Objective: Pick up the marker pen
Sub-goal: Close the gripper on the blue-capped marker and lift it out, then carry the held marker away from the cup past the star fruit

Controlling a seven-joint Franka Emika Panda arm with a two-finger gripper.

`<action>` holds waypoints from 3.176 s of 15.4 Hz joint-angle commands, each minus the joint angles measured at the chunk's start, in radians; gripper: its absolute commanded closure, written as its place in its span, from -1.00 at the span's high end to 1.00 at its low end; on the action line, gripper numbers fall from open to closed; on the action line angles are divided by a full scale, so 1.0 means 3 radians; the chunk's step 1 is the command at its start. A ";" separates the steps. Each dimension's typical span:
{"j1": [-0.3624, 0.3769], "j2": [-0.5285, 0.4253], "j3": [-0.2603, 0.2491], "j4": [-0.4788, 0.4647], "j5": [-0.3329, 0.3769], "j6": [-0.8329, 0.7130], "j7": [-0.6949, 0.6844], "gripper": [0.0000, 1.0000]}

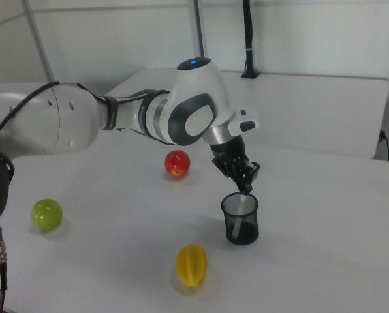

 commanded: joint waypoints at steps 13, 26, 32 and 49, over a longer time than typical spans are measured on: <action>-0.0107 -0.0410 -0.0056 0.0022 0.0258 -0.0205 -0.0086 -0.84; 0.0000 -0.0824 -0.0010 0.0012 0.0601 -0.1258 -0.0178 -0.83; 0.0281 -0.0901 -0.0010 0.0022 0.0642 -0.1994 -0.0403 -0.82; 0.0844 -0.0518 -0.0015 -0.0106 0.0617 -0.2322 -0.0367 -0.66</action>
